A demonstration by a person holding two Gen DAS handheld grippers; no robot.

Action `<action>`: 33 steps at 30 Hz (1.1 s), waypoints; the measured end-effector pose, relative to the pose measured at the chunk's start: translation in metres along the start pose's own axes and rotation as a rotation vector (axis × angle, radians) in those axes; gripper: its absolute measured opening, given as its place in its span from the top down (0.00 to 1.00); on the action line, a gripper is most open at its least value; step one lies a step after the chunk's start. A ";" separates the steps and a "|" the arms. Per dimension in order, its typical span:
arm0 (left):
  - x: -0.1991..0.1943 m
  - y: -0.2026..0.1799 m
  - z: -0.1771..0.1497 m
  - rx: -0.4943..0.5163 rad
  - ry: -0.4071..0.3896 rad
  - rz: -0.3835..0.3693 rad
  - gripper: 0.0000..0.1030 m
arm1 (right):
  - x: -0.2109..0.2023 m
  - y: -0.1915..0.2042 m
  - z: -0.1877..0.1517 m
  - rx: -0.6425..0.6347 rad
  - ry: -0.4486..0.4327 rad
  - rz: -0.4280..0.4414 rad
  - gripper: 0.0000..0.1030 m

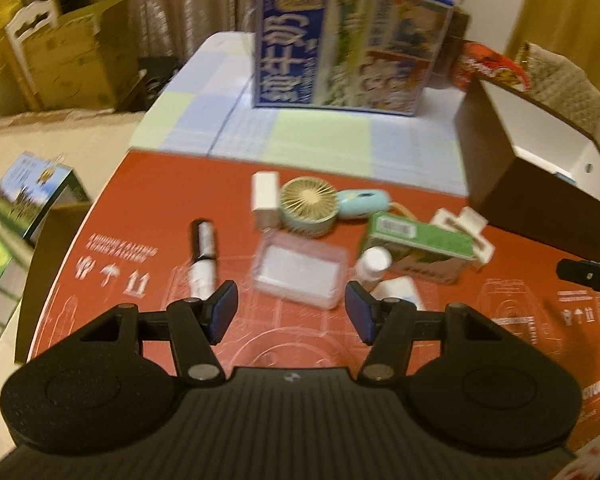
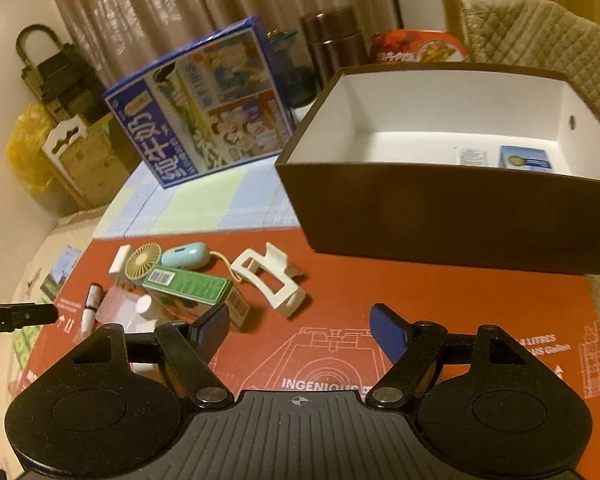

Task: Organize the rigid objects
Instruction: 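Move both tools back over the items on the mat, then grasp the lip balm with the left tool while the right tool grasps the white hair clip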

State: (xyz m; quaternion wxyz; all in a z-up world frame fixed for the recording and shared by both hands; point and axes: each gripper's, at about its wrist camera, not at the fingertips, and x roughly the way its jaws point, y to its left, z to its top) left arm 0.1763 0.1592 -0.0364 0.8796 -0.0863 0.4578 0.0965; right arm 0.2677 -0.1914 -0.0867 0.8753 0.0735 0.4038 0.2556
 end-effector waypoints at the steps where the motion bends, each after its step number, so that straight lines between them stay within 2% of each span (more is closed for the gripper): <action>1: 0.002 0.005 -0.002 -0.009 0.005 0.011 0.46 | 0.004 0.000 0.000 -0.008 0.005 0.002 0.27; 9: 0.017 0.031 -0.011 -0.059 0.035 0.071 0.46 | 0.036 -0.002 0.006 -0.089 0.019 -0.005 0.29; 14: 0.028 0.037 -0.007 -0.067 0.034 0.083 0.46 | 0.058 0.002 0.015 -0.162 0.018 0.011 0.41; 17: 0.035 0.040 -0.003 -0.067 0.030 0.086 0.46 | 0.075 0.007 0.020 -0.211 0.020 0.034 0.44; 33: 0.080 0.057 0.006 -0.021 0.063 0.093 0.47 | 0.142 0.027 0.022 -0.429 0.089 0.053 0.46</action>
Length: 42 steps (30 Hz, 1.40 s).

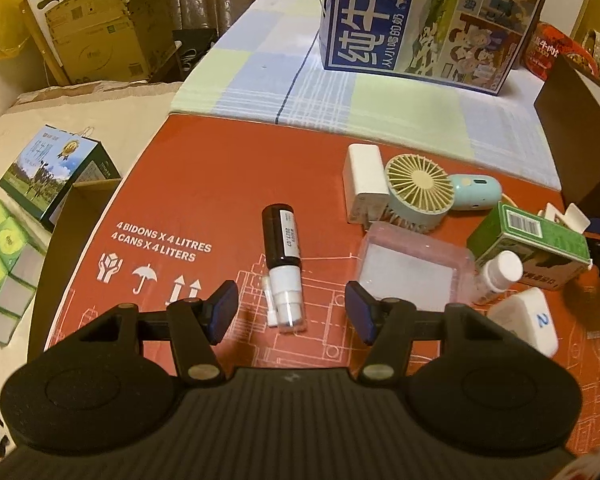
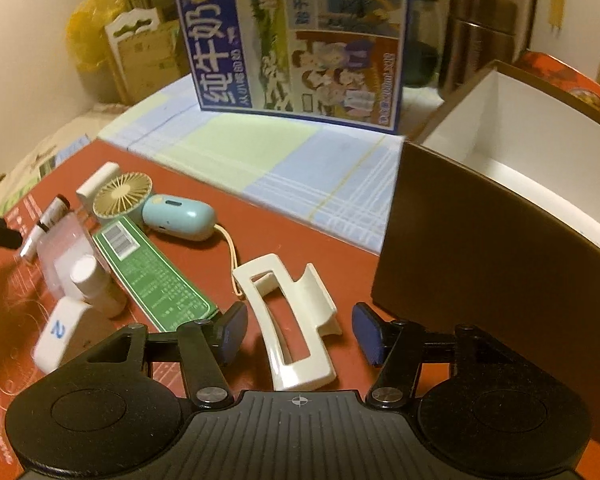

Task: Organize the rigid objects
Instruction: 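Grasp the lip balm with the left tool while the right tool grasps the white hair clip, then lift the lip balm and hair clip and carry them over the storage box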

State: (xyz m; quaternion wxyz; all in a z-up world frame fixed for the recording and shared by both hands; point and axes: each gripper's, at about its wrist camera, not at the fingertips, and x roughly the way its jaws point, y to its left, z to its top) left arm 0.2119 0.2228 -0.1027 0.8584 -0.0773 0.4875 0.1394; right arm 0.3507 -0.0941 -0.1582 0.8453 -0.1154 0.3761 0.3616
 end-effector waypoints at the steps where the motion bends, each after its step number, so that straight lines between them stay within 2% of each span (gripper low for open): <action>1: 0.002 0.001 0.001 0.006 -0.001 -0.001 0.47 | 0.003 0.000 0.000 -0.007 0.007 -0.008 0.46; 3: 0.007 0.002 0.002 0.018 -0.001 0.000 0.47 | 0.005 0.001 -0.001 -0.012 0.008 -0.014 0.47; 5: 0.013 0.003 0.004 0.024 0.006 0.004 0.48 | 0.007 0.002 -0.002 -0.010 0.013 -0.012 0.60; 14: 0.034 0.005 0.008 0.055 0.029 -0.003 0.51 | -0.005 0.008 -0.015 0.097 0.010 -0.101 0.60; 21: 0.046 0.006 0.013 0.074 0.016 -0.013 0.60 | -0.024 0.002 -0.033 0.194 0.014 -0.186 0.60; 23: 0.047 0.006 0.014 0.076 0.011 -0.016 0.65 | -0.029 -0.002 -0.037 0.233 0.017 -0.217 0.60; 26: 0.047 0.007 0.014 0.079 0.006 -0.029 0.79 | -0.038 -0.008 -0.044 0.273 0.020 -0.253 0.60; 33: 0.041 0.005 0.007 0.093 0.009 -0.040 0.81 | -0.055 -0.014 -0.055 0.336 0.024 -0.284 0.60; 42: 0.012 0.000 0.001 0.098 -0.040 -0.060 0.81 | -0.075 -0.012 -0.059 0.365 0.001 -0.270 0.61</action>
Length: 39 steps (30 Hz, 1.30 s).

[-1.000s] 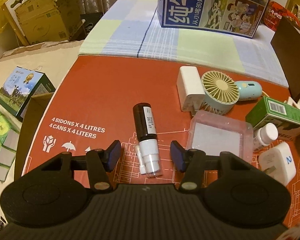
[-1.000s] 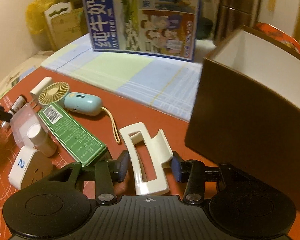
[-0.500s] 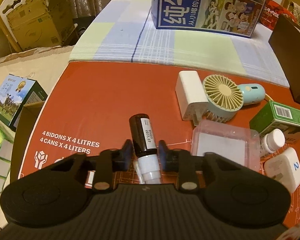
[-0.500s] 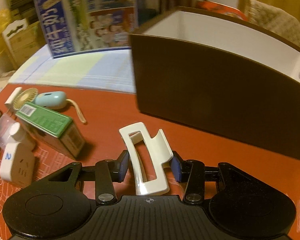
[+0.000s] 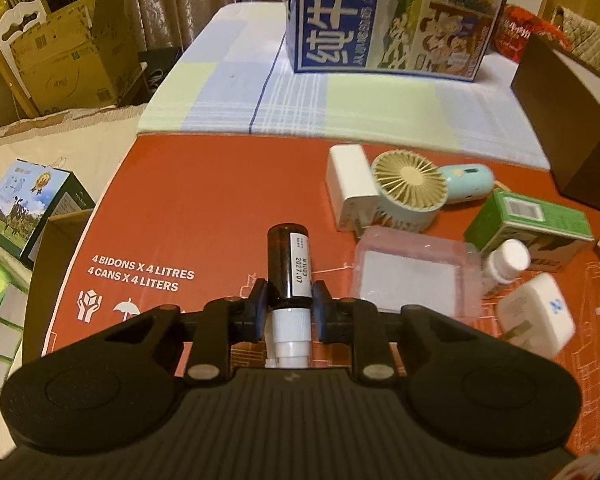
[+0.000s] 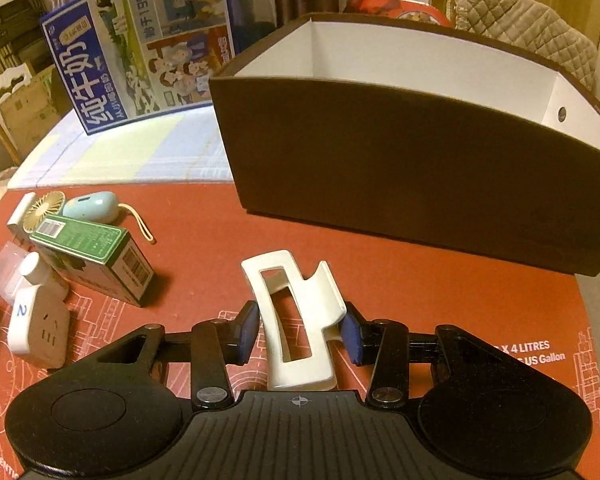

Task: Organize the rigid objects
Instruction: 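Lift the lip balm and hair clip and carry them over the storage box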

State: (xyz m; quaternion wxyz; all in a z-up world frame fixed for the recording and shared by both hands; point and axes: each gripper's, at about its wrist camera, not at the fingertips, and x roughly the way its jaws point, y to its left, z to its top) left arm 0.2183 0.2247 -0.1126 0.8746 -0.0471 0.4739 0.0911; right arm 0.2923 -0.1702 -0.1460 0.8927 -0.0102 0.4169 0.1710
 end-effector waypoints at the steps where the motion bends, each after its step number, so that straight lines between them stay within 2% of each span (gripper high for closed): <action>1: -0.004 -0.001 0.000 0.000 -0.004 -0.003 0.81 | -0.003 0.000 0.000 0.003 -0.005 0.002 0.61; 8: -0.035 -0.019 0.006 0.015 -0.057 -0.037 0.81 | -0.028 -0.004 0.001 0.020 -0.053 0.015 0.61; 18: -0.071 -0.065 0.034 0.073 -0.142 -0.122 0.81 | -0.068 -0.018 0.009 0.047 -0.120 0.027 0.61; 23: -0.082 -0.099 0.050 0.129 -0.183 -0.165 0.81 | -0.085 -0.030 0.016 0.058 -0.157 0.025 0.61; 31: -0.094 -0.164 0.079 0.211 -0.245 -0.276 0.81 | -0.107 -0.059 0.034 0.079 -0.225 0.014 0.62; 39: -0.088 -0.235 0.110 0.268 -0.269 -0.361 0.81 | -0.115 -0.088 0.063 0.095 -0.270 0.012 0.62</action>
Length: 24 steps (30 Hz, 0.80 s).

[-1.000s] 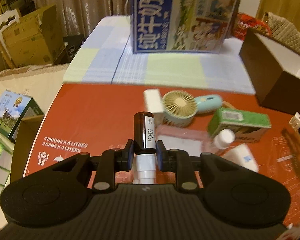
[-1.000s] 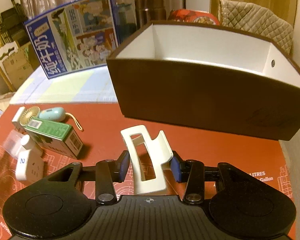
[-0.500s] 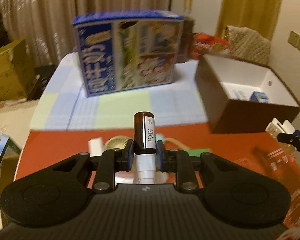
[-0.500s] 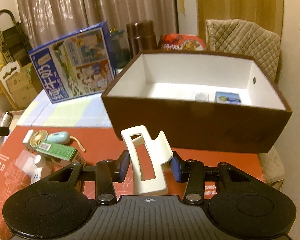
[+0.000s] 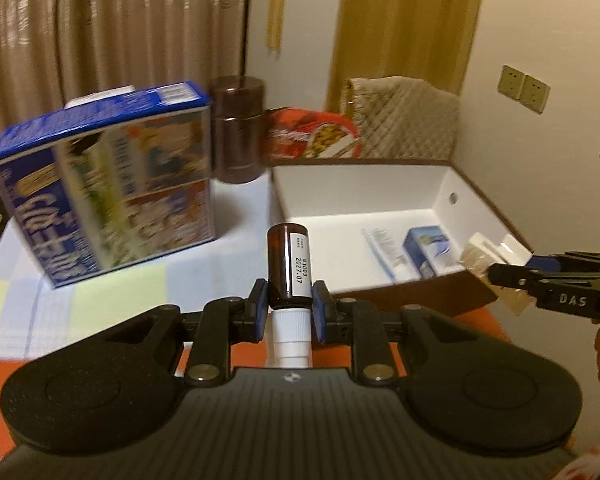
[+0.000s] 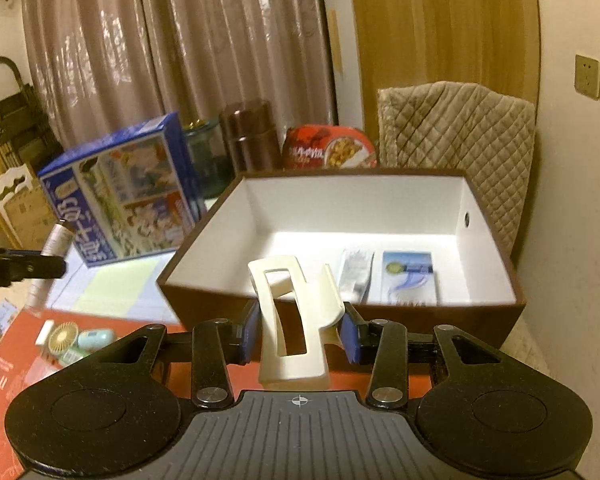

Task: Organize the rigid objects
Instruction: 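Lift the lip balm and hair clip and carry them over the storage box, then lower the lip balm and hair clip into the storage box and release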

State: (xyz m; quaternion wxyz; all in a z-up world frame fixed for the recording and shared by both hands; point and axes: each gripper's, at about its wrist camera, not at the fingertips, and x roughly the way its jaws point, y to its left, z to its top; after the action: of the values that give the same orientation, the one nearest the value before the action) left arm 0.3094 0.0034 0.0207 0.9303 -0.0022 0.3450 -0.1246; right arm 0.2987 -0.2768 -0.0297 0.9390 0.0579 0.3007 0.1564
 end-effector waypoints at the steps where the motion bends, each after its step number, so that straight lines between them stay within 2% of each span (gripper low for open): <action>1: 0.006 -0.005 0.005 0.004 0.003 -0.006 0.81 | 0.002 -0.002 0.004 0.003 -0.004 0.001 0.62; 12: 0.076 -0.038 0.050 -0.005 0.070 -0.036 0.81 | 0.047 -0.023 0.043 0.070 0.000 0.022 0.62; 24: 0.142 -0.039 0.054 -0.006 0.187 -0.035 0.81 | 0.108 -0.038 0.044 0.150 0.105 0.010 0.62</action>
State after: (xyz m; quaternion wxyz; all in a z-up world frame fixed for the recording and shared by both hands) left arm 0.4388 -0.0718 -0.0263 0.8917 0.0009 0.4306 -0.1394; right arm 0.4174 -0.2780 -0.0611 0.9142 0.1213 0.3600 0.1411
